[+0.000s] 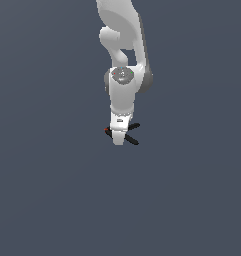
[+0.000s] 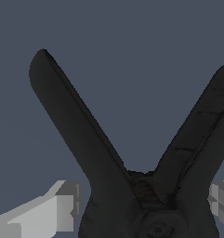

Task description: Pick up the object and move it to a goal position.

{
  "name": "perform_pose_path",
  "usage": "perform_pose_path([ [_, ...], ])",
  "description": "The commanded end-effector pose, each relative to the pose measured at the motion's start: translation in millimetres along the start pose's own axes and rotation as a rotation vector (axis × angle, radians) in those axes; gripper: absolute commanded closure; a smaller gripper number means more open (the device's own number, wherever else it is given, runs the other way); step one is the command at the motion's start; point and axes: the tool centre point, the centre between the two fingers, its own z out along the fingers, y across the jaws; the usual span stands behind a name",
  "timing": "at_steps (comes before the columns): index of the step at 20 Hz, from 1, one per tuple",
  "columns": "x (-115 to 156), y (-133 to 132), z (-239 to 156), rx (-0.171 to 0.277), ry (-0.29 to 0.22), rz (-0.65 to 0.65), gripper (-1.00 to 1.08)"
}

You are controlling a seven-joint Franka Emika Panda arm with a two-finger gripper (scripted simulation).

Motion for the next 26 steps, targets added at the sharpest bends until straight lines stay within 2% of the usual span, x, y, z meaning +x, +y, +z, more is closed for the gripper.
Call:
perform_pose_path([
  [1,-6.3,7.4,-26.9,-0.001,0.002,-0.001,1.08],
  [18,-50.8,57.9,-197.4,0.0,0.003,0.0,1.08],
  [26,-67.6,78.5,-257.8,0.001,0.001,0.002,1.08],
])
